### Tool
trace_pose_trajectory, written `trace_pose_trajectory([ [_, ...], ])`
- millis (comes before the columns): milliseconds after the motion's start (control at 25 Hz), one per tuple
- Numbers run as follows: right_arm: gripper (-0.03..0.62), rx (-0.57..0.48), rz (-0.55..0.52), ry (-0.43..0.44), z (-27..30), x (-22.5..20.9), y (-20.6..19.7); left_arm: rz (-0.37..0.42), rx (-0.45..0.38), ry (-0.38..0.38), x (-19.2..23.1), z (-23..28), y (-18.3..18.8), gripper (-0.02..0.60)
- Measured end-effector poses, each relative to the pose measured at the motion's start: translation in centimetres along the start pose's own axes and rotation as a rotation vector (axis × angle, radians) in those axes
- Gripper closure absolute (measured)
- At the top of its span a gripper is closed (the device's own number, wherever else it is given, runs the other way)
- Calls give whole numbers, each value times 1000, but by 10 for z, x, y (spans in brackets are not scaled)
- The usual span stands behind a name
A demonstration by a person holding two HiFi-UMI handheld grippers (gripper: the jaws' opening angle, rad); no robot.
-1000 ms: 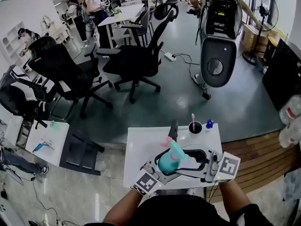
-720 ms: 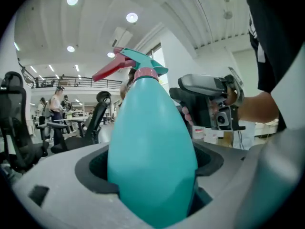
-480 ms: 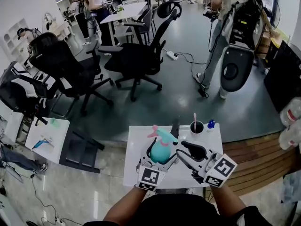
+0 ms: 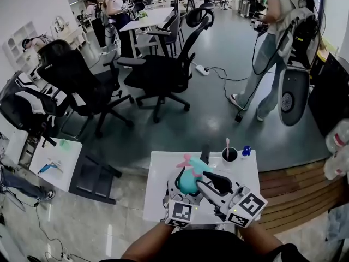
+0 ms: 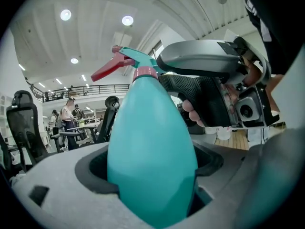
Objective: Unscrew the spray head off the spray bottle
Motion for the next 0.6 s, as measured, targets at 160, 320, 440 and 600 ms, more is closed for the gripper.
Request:
trace_pose_trajectory([
  [160,431,13,-10,-23,3,-1,-1,44,8,4,-1,0,1,129],
  [320,413,29,-29,-28,6,-2,-3,48,12,-9,-7,2,-4,129],
  [440,413,36,-43,-29,8,-4,-4,39,15,-13,-6,4,-4,129],
  [600,447,40,-44,-39,8,-7,-4,46,23,-22,-6,3,-4,129],
])
Point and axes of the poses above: the fingertips, and each gripper's own axes: z forward along the fingers, x to its left, y out of its top, the point moved 2 cm from there along -z, backward along the fingers, and after that the axes turned 15 degrees about -z, right-handed, at the moved point
